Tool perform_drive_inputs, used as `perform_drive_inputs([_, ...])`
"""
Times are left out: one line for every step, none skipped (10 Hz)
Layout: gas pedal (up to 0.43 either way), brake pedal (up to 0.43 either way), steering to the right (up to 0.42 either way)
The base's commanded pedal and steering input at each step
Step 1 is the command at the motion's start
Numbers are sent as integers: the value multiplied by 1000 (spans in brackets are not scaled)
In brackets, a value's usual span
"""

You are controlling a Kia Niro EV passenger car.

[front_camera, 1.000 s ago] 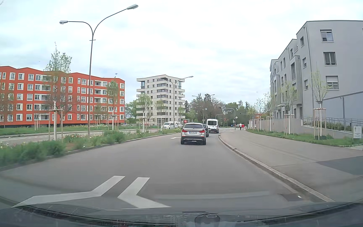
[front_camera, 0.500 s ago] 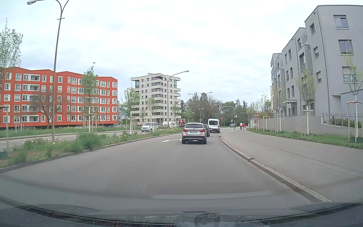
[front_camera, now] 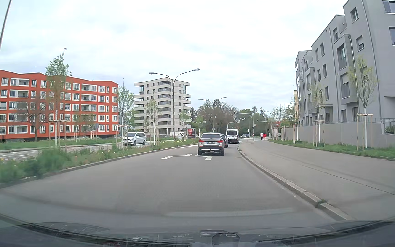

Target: Follow the waypoints while adhering to traffic rules and regulations

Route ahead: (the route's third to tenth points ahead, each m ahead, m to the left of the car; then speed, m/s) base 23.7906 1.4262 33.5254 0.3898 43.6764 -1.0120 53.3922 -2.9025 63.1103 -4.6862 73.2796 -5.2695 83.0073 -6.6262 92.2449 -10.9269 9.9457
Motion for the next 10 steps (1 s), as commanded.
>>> perform_drive_inputs([98, 0, 18])
perform_drive_inputs([98, 0, 18])
perform_drive_inputs([98, 0, 18])
perform_drive_inputs([98, 0, 18])
perform_drive_inputs([98, 0, 17])
perform_drive_inputs([98, 0, 16])
perform_drive_inputs([98, 0, 15])
perform_drive_inputs([98, 0, 13])
perform_drive_inputs([98, 0, 13])
perform_drive_inputs([98, 0, 13])
